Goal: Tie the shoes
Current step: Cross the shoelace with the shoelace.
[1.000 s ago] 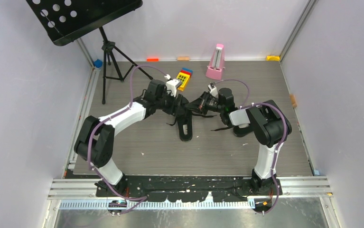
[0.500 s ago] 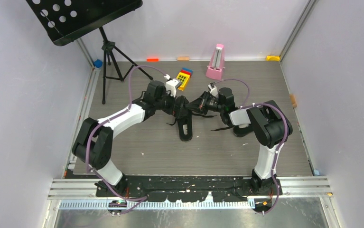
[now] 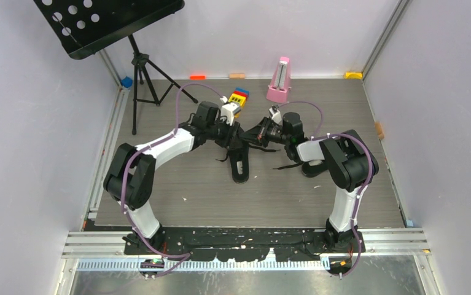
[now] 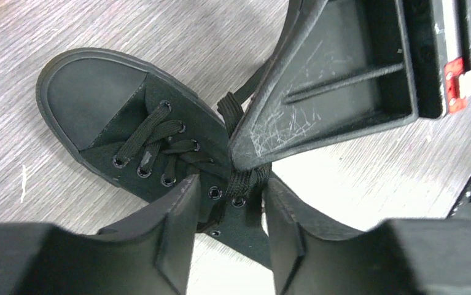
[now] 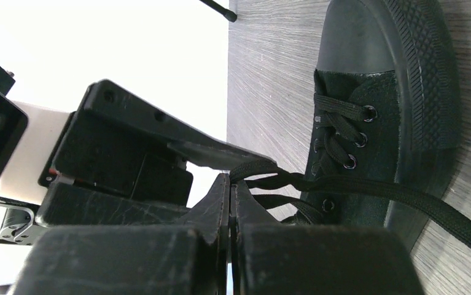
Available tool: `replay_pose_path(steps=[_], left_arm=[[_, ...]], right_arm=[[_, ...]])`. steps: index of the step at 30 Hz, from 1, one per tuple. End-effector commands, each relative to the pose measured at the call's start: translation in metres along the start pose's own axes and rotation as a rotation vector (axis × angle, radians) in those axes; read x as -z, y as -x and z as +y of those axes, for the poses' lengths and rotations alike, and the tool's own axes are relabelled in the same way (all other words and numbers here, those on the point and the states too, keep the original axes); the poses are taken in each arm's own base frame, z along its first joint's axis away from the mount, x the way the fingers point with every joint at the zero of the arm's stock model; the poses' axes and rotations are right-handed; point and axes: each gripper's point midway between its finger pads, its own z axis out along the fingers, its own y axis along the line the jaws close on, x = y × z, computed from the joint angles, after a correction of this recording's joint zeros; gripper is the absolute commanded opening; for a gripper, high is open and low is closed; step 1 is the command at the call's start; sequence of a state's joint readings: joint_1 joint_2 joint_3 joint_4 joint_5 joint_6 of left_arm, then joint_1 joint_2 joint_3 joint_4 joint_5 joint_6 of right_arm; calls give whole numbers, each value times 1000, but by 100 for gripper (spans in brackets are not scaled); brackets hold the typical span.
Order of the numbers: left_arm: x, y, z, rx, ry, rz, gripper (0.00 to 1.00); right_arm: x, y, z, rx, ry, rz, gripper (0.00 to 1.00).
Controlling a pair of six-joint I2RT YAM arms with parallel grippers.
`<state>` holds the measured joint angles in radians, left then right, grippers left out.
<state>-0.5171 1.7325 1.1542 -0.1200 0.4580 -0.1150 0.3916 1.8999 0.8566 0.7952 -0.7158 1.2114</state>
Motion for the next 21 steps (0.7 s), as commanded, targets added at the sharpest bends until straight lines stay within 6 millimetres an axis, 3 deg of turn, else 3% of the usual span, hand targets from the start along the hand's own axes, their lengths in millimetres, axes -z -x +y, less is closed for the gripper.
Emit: replay_pose_path(steps=[1, 5, 10, 12, 16, 21], left_arm=[[9, 9, -8, -53, -9, 1, 37], [9, 6, -8, -80, 18, 27, 18], [12, 5, -7, -129, 70, 39, 4], [12, 6, -5, -159, 78, 37, 0], [12, 9, -1, -182, 98, 35, 0], [14, 15, 0, -207, 106, 25, 0]], right_arm=[[1, 9, 34, 59, 72, -19, 0], [2, 9, 34, 59, 69, -17, 0], [2, 9, 33, 67, 54, -16, 0], [3, 8, 34, 68, 55, -11, 7], [4, 7, 32, 72, 48, -7, 21], [6, 5, 30, 74, 42, -3, 24]])
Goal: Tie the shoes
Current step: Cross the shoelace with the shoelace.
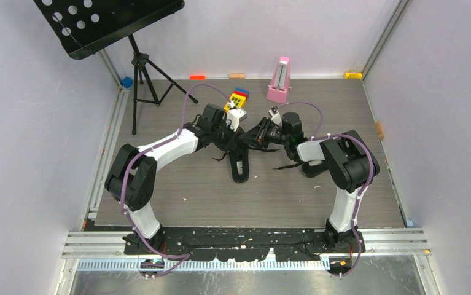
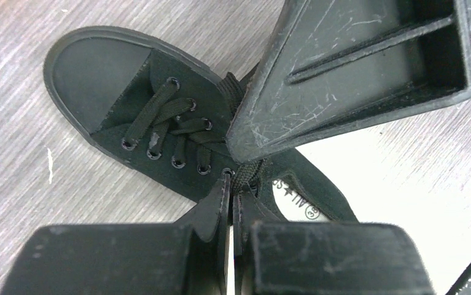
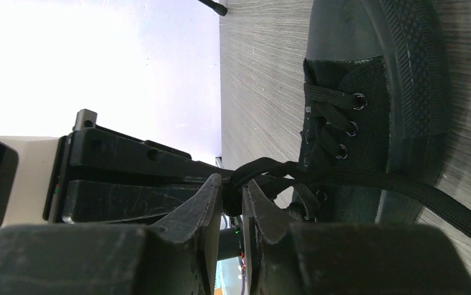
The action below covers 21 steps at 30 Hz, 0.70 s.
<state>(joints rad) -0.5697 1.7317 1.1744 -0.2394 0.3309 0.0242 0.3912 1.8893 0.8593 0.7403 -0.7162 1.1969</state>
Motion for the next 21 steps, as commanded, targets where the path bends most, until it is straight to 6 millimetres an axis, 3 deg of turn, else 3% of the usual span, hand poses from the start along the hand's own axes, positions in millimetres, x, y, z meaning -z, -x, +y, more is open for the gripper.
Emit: replay_pose_path(steps=[1, 11, 21], left_arm=[[18, 35, 2, -75, 25, -85, 0], [23, 40, -1, -91, 19, -96, 0], [26, 50, 0, -100, 22, -108, 0]], right_arm=[[6, 7, 35, 87, 72, -13, 25], [7, 9, 37, 90, 89, -13, 35], [7, 8, 44, 95, 122, -5, 35]])
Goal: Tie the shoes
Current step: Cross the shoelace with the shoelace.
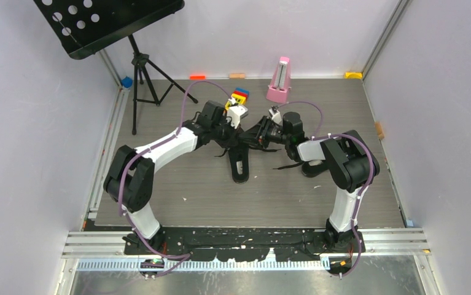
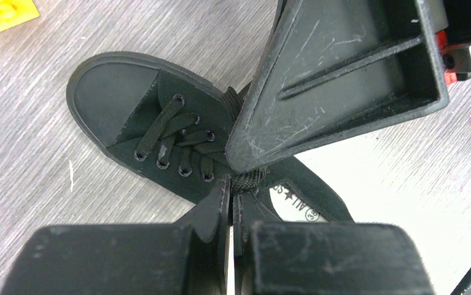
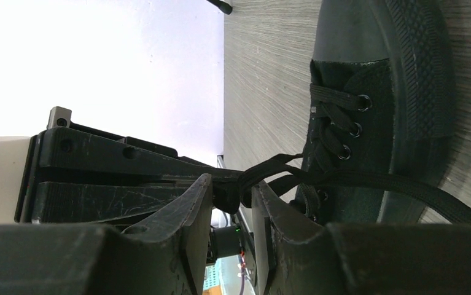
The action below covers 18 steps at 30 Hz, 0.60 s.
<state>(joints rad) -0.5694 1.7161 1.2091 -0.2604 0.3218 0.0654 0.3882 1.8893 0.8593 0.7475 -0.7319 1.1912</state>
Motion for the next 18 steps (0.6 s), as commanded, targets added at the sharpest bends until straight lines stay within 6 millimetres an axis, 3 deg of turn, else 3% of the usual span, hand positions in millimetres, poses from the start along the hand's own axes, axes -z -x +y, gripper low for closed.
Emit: replay_pose_path(steps=[1, 18], left_arm=[[17, 35, 0, -50, 13, -82, 0], [15, 41, 2, -58, 16, -80, 0]], right_arm=[[5, 10, 43, 86, 116, -14, 35], [1, 9, 42, 73, 134, 13, 37]])
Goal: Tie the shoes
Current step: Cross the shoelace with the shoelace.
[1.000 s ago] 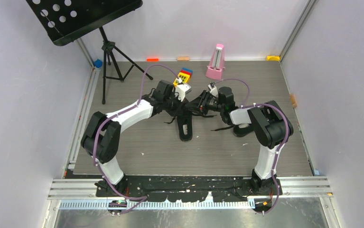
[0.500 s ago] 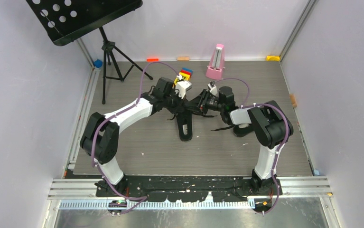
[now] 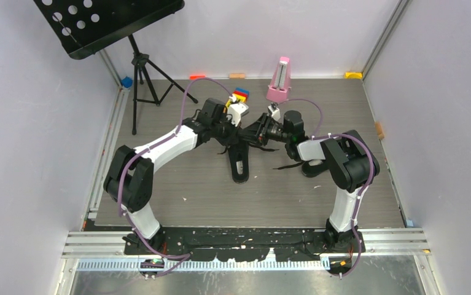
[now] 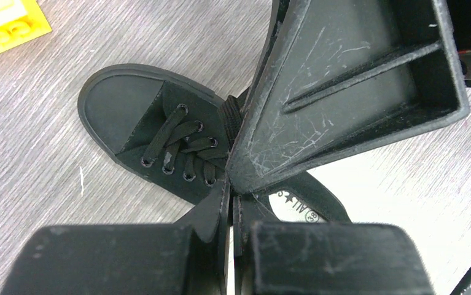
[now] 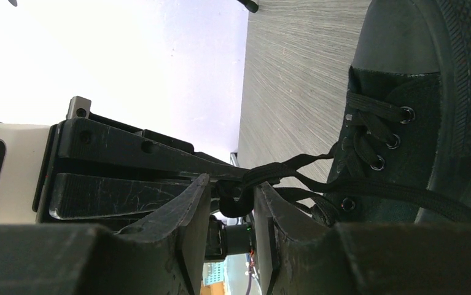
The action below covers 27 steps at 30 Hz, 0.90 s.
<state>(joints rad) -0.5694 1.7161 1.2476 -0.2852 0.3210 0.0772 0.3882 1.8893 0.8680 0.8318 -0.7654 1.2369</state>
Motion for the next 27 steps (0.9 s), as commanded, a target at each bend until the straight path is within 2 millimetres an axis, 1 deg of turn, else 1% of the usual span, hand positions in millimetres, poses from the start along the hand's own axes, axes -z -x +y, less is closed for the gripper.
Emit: replay_pose_path(steps=[1, 4, 9, 11, 13, 15, 16, 17, 19, 20, 23, 24, 25, 26, 27], left_arm=[[11, 30, 2, -42, 14, -68, 0], [10, 30, 1, -42, 5, -66, 0], [8, 29, 1, -38, 4, -59, 0], [9, 30, 1, -35, 3, -60, 0], [10, 30, 1, -34, 6, -60, 0], [11, 30, 1, -29, 9, -59, 0], [12, 29, 1, -24, 11, -56, 0], [13, 28, 1, -18, 15, -52, 1], [18, 26, 2, 0, 33, -43, 9], [22, 26, 3, 7, 52, -45, 15], [36, 25, 7, 31, 107, -79, 39], [41, 26, 7, 39, 118, -102, 44], [48, 31, 7, 53, 127, -139, 53], [55, 34, 8, 87, 133, -177, 67], [61, 39, 10, 143, 133, -215, 84]], right_arm=[[-1, 7, 20, 54, 53, 6, 37], [-1, 7, 18, 53, 44, 8, 37], [-2, 6, 15, 49, 34, 11, 31], [-2, 6, 12, 48, 26, 12, 24], [-2, 6, 10, 48, 16, 11, 12], [-2, 6, 9, 49, 8, 9, 4], [-2, 6, 8, 48, 3, 8, 1], [-2, 6, 8, 49, 1, 7, 0], [-1, 7, 9, 56, -3, 3, 0], [-1, 7, 9, 60, -7, 3, 0], [0, 7, 9, 76, -16, 9, 0], [0, 6, 9, 82, -17, 13, 0], [0, 6, 9, 86, -20, 17, 0], [0, 5, 8, 90, -25, 22, 0], [0, 5, 8, 97, -28, 26, 0]])
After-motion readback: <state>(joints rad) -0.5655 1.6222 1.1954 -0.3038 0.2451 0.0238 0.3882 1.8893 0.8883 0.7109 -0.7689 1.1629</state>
